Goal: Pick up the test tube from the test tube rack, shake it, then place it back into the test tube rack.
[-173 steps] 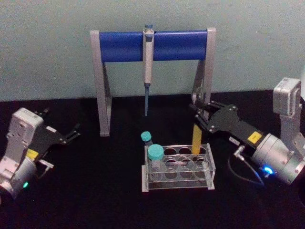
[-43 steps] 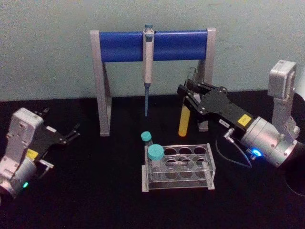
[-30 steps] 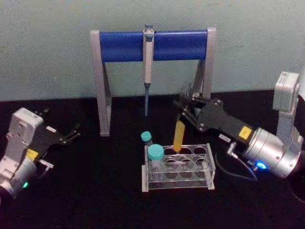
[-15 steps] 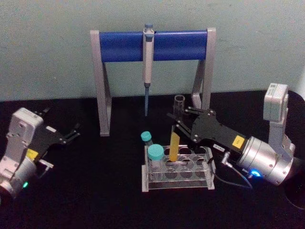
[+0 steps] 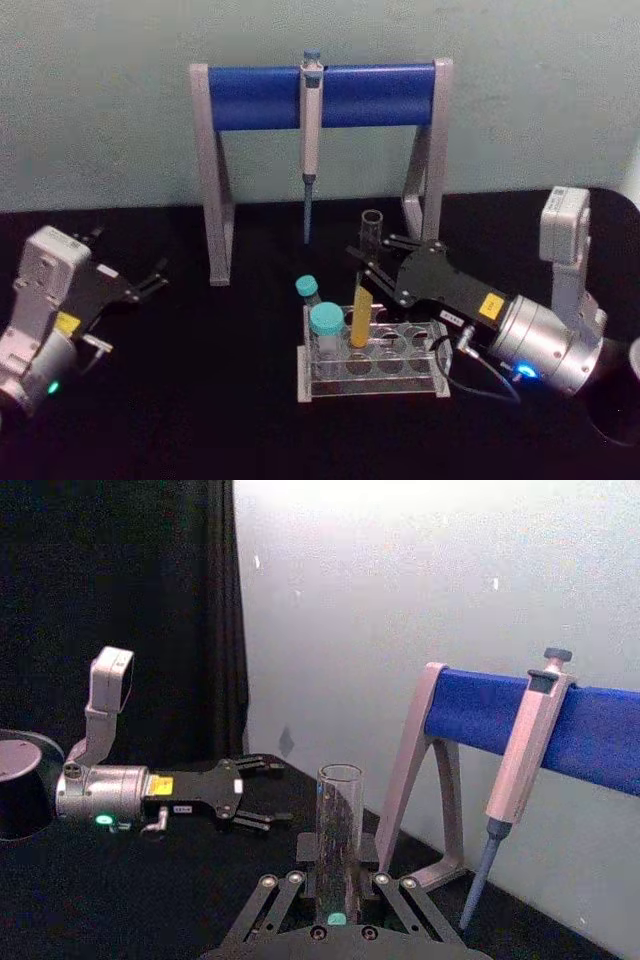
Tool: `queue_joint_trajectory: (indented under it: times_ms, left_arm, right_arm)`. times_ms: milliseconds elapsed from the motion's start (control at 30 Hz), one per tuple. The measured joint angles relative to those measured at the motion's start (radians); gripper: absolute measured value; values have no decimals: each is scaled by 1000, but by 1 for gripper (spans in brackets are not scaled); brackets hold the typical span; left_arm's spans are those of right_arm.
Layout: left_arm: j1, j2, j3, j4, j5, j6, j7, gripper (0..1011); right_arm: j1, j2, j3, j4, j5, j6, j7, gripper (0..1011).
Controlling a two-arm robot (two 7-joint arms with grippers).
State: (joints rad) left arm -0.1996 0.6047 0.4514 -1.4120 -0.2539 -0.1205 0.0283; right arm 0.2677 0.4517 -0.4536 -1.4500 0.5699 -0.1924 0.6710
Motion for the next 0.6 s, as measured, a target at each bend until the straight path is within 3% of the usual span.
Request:
queue_joint_trajectory:
  times_ms: [600]
  left_arm:
    - [0,0,0,0,0,0,0,1001]
  right_arm:
    - [-11,-17,-9,41,-14,-6,-9,224]
